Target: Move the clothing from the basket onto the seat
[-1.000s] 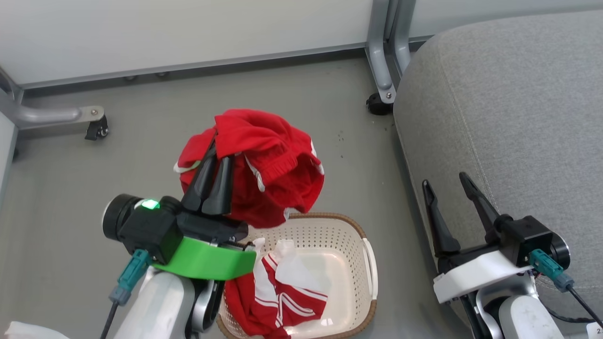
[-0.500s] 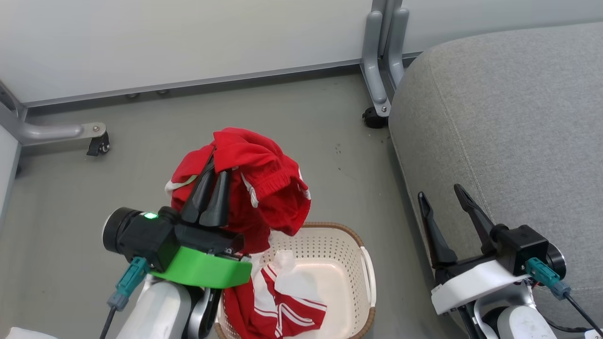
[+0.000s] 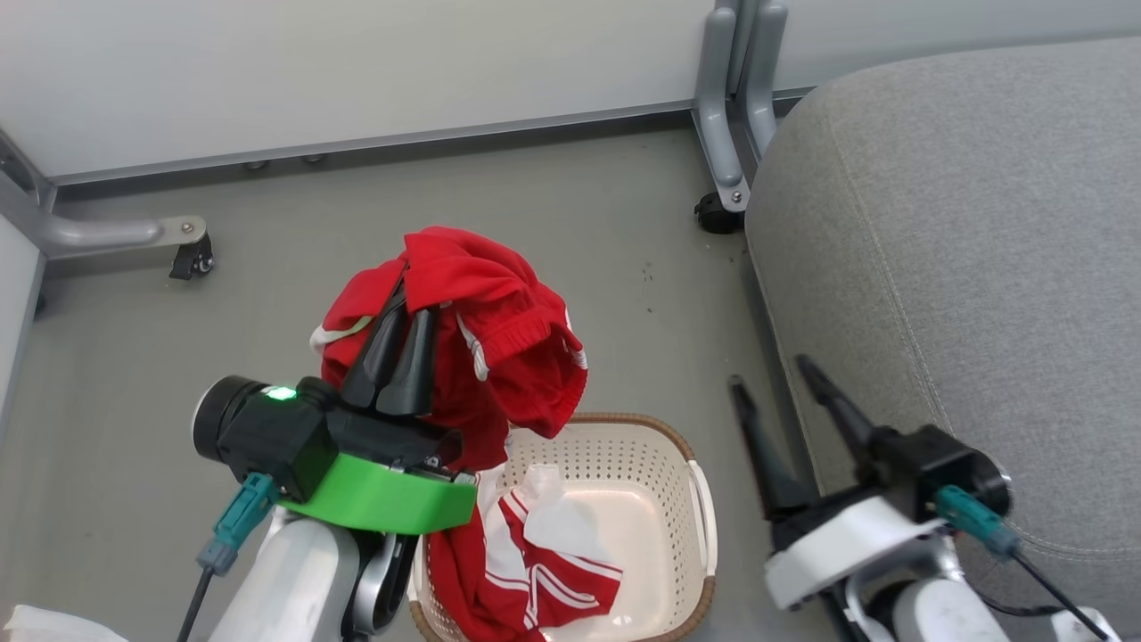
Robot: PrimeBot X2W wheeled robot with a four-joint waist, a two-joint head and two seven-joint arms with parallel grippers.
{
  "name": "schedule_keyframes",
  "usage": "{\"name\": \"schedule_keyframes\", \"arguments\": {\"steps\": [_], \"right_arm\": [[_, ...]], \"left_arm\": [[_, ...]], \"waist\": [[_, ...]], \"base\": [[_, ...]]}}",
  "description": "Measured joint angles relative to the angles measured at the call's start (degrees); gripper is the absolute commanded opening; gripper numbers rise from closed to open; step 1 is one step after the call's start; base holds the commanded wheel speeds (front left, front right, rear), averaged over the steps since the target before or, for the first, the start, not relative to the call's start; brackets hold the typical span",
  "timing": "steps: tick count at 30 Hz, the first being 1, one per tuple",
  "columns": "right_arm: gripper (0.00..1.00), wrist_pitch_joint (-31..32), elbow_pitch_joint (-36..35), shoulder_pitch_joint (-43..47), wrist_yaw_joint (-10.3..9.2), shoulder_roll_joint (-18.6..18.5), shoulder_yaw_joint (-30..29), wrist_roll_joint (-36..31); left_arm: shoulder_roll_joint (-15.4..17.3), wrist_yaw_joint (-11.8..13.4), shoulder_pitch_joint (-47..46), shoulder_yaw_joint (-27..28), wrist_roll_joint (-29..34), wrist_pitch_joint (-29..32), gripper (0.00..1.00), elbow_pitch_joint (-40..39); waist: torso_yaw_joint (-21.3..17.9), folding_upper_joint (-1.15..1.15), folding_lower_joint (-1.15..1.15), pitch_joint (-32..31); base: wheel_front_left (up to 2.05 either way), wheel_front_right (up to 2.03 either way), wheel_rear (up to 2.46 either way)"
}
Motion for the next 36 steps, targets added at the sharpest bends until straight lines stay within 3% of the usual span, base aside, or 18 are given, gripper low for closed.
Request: {"name": "schedule_keyframes", "arguments": {"steps": [13,26,27,28,30,36], "right_arm": [[1.0,0.6,5.5,-14.1,0.0,-1.7,22.6,6.9],[1.0,-4.2,19.5,-25.7,0.0,-0.2,30.6,11.4],[0.85,-4.5,20.3,-26.2,0.0,-0.1,31.0,11.9],[0.45,-4.9,21.0,-26.7,0.0,-0.1,31.3,12.5],[0.0,-5.4,22.3,-27.5,0.0,0.0,31.8,13.3],[0.0,-7.2,23.8,-29.0,0.0,0.0,33.8,15.8]], "left_arm": [[-1.3,-1.9,-2.3,-1.1,1.0,0.0,0.0,-0.3],[-2.8,-2.9,-2.6,-4.0,1.6,0.0,0.0,-0.3],[-2.9,-2.9,-2.6,-4.0,1.6,0.0,0.0,-0.3],[-3.0,-2.9,-2.6,-4.1,1.6,0.0,0.0,-0.3],[-3.0,-3.0,-2.6,-4.1,1.6,0.0,0.0,-0.3],[-3.1,-3.0,-2.5,-4.1,1.6,0.0,0.0,-0.5]], "waist": [[2.2,0.0,0.0,2.0],[4.1,0.0,0.0,2.5],[4.2,0.0,0.0,2.5],[4.2,0.0,0.0,2.5],[4.2,0.0,0.0,2.6],[4.1,0.0,0.0,2.6]], "base": [[0.0,0.0,0.0],[0.0,0.0,0.0],[0.0,0.0,0.0],[0.0,0.0,0.0],[0.0,0.0,0.0],[0.0,0.0,0.0]]}}
